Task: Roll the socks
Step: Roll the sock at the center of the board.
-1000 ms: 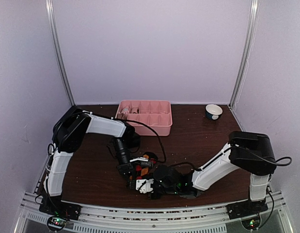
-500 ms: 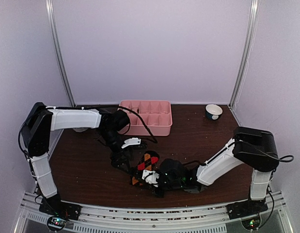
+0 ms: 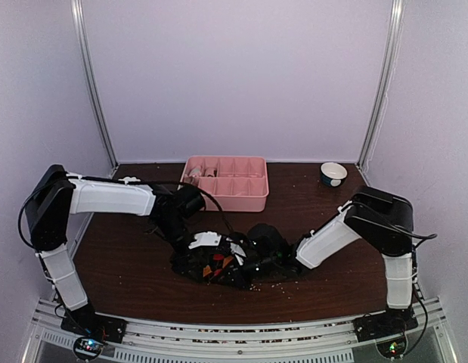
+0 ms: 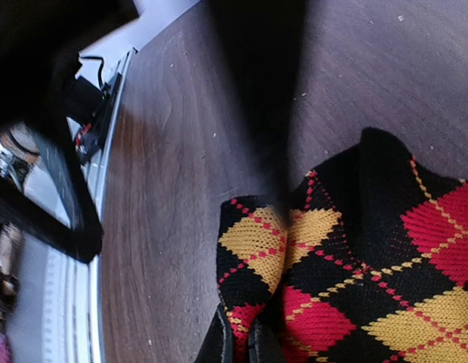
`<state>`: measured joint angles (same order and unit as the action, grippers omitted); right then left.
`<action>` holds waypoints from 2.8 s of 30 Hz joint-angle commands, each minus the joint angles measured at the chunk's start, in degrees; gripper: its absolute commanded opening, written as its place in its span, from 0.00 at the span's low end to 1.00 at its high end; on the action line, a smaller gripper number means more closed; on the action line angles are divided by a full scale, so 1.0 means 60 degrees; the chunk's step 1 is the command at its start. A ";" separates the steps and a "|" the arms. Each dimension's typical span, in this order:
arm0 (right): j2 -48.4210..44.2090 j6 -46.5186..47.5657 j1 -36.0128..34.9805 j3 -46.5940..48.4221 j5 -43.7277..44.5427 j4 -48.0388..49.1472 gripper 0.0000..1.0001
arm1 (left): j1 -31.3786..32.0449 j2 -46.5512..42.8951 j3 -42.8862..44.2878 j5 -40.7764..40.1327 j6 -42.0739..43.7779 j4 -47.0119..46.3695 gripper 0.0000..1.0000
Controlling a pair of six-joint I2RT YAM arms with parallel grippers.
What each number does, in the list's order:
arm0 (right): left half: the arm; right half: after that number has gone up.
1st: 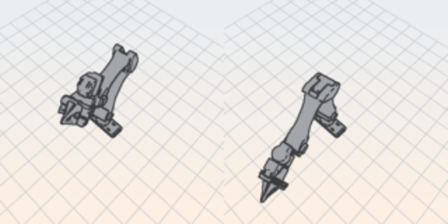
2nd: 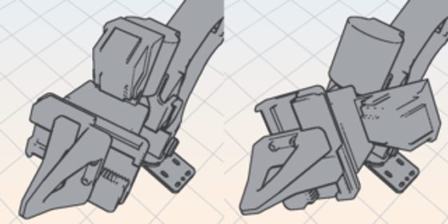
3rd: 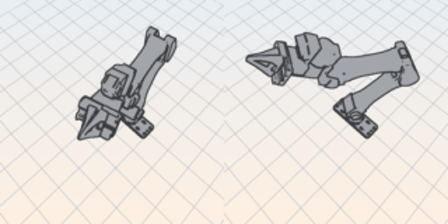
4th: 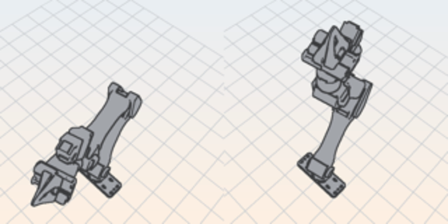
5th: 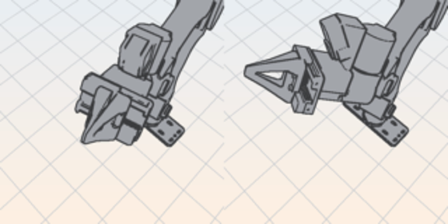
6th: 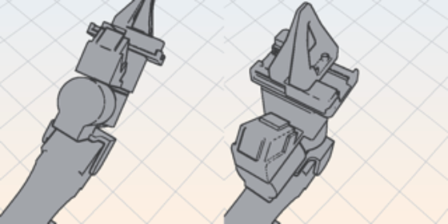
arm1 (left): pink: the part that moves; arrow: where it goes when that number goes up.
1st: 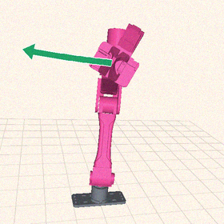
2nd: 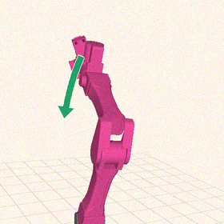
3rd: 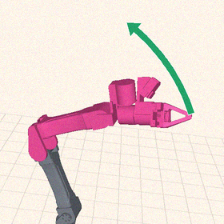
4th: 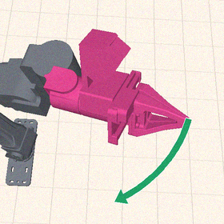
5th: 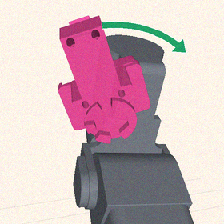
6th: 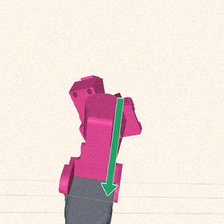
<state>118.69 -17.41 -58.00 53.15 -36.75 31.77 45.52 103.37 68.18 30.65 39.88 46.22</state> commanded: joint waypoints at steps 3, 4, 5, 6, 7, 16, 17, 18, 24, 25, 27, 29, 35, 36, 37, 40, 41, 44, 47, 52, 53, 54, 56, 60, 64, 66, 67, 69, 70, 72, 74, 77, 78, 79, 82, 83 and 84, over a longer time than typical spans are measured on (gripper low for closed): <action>0.1363 -0.2169 0.0539 -0.0506 -0.0486 -0.1274 0.00 | 0.0279 -0.0595 -0.0660 -0.0477 0.0407 -0.0923 0.72; 0.1462 -0.2409 0.0597 -0.0521 -0.0577 -0.1123 0.00 | 0.0366 -0.0680 -0.0761 -0.0652 0.0417 -0.1071 0.71; 0.1548 -0.2560 0.0654 -0.0511 -0.0693 -0.0995 0.00 | 0.0463 -0.0739 -0.0883 -0.0855 0.0451 -0.1238 0.72; 0.1627 -0.2704 0.0681 -0.0492 -0.0777 -0.0932 0.00 | 0.0546 -0.0768 -0.0975 -0.1142 0.0439 -0.1469 0.72; 0.1657 -0.2690 0.0684 -0.0449 -0.0831 -0.0970 0.00 | 0.0619 -0.0775 -0.1058 -0.1481 0.0430 -0.1679 0.71; 0.1707 -0.2491 0.0707 -0.0398 -0.0791 -0.1565 0.00 | 0.1028 -0.0197 -0.0790 -0.2431 0.0616 -0.2185 0.56; 0.1696 -0.2513 0.0706 -0.0425 -0.0782 -0.1547 0.00 | 0.1051 -0.0111 -0.0764 -0.2434 0.0632 -0.2157 0.53; 0.1689 -0.2540 0.0709 -0.0432 -0.0762 -0.1538 0.00 | 0.1069 -0.0018 -0.0715 -0.2398 0.0634 -0.2073 0.48; 0.1589 -0.2778 0.0704 -0.0541 -0.0736 -0.1147 0.00 | 0.1122 0.0592 -0.0467 -0.2359 0.0538 -0.1628 0.36; 0.1533 -0.2802 0.0709 -0.0600 -0.0709 -0.1087 0.00 | 0.1121 0.0660 -0.0420 -0.2381 0.0527 -0.1571 0.36; 0.1249 -0.2733 0.0704 -0.0792 -0.0576 -0.0895 0.04 | 0.1130 0.0805 -0.0273 -0.2445 0.0485 -0.1418 0.35; 0.0955 -0.2559 0.0721 -0.0951 -0.0320 -0.0919 0.14 | 0.1130 0.1005 -0.0039 -0.2457 0.0479 -0.1116 0.26; -0.0245 -0.1637 0.0727 -0.1999 0.1249 -0.0902 0.38 | 0.0785 0.1514 0.0860 -0.1302 0.0363 0.0197 0.14; -0.0480 -0.1593 0.0712 -0.2273 0.1438 -0.0655 0.39 | 0.0702 0.1597 0.0989 -0.1129 0.0318 0.0354 0.13; -0.0689 -0.1533 0.0714 -0.2473 0.1619 -0.0467 0.40 | 0.0594 0.1690 0.1104 -0.0966 0.0320 0.0519 0.12; -0.1224 -0.1392 0.0704 -0.3103 0.2160 0.0053 0.40 | 0.0470 0.2010 0.1416 -0.0571 0.0350 0.0968 0.11; -0.1424 -0.1360 0.0705 -0.3357 0.2365 0.0266 0.40 | 0.0445 0.2095 0.1524 -0.0488 0.0399 0.1108 0.11; -0.2180 -0.1259 0.0661 -0.4352 0.3327 0.1351 0.42 | 0.0404 0.2417 0.1823 -0.0387 0.0422 0.1472 0.12; -0.3344 -0.0682 0.0293 -0.5447 0.5290 0.2131 0.97 | 0.0228 0.2780 0.2215 0.0053 0.0490 0.1980 0.12; -0.4981 -0.0830 -0.0030 -0.5734 0.9315 0.0690 1.00 | -0.0134 0.3374 0.2879 0.0713 0.0615 0.2777 0.12; -0.4999 -0.1536 0.0061 -0.5406 0.9954 -0.0211 1.00 | -0.0191 0.3500 0.3033 0.0841 0.0646 0.2973 0.12; -0.5046 -0.2320 0.0213 -0.5357 1.0281 -0.0558 1.00 | -0.0244 0.3688 0.3247 0.0989 0.0676 0.3220 0.12; -0.5250 -0.2047 0.0614 -0.6101 0.9333 0.0836 1.00 | -0.0350 0.4100 0.3675 0.1333 0.0804 0.3754 0.13; -0.4744 0.0838 -0.0150 -0.6596 0.7081 0.3543 1.00 | -0.0408 0.4579 0.4003 0.1719 0.0810 0.4066 0.13; -0.3997 0.3060 -0.0837 -0.6235 0.5158 0.4252 0.95 | -0.0448 0.4787 0.4106 0.1702 0.0743 0.4229 0.13; -0.3726 0.3952 -0.0960 -0.5520 0.4273 0.3599 0.89 | -0.0510 0.4835 0.4102 0.1782 0.0745 0.4279 0.13; -0.3590 0.4375 -0.1054 -0.5080 0.4024 0.3075 0.85 | -0.0527 0.4876 0.4116 0.1857 0.0765 0.4340 0.13; -0.3235 0.5242 -0.1172 -0.4068 0.3734 0.2074 0.78 | -0.0554 0.4995 0.4224 0.1865 0.0810 0.4478 0.13; -0.3009 0.5591 -0.1217 -0.3676 0.3712 0.1779 0.75 | -0.0555 0.5088 0.4310 0.1884 0.0887 0.4603 0.13; -0.2626 0.6164 -0.1247 -0.2905 0.3553 0.1234 0.69 | -0.0569 0.5227 0.4466 0.1981 0.0952 0.4769 0.14; -0.2285 0.6637 -0.1258 -0.2257 0.3365 0.0764 0.65 | -0.0570 0.5274 0.4548 0.2097 0.0998 0.4832 0.14; -0.1793 0.7192 -0.1262 -0.1487 0.3187 0.0032 0.60 | -0.0580 0.5287 0.4606 0.2182 0.1094 0.4915 0.14; -0.1684 0.7353 -0.1273 -0.1341 0.3114 -0.0190 0.58 | -0.0591 0.5312 0.4624 0.2205 0.1131 0.4962 0.14; -0.1573 0.7483 -0.1263 -0.1198 0.3076 -0.0385 0.57 | -0.0598 0.5328 0.4644 0.2214 0.1172 0.5008 0.14; -0.1283 0.7784 -0.1265 -0.0904 0.3003 -0.0764 0.53 | -0.0613 0.5406 0.4742 0.2270 0.1275 0.5147 0.15; -0.1185 0.7835 -0.1275 -0.0847 0.3056 -0.0803 0.52 | -0.0613 0.5434 0.4772 0.2273 0.1285 0.5175 0.15; -0.1104 0.7883 -0.1270 -0.0770 0.3129 -0.0856 0.49 | -0.0614 0.5451 0.4809 0.2277 0.1331 0.5217 0.15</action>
<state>110.02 25.56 -65.45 46.68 -16.97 31.79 42.24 133.84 95.77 44.60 45.60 76.09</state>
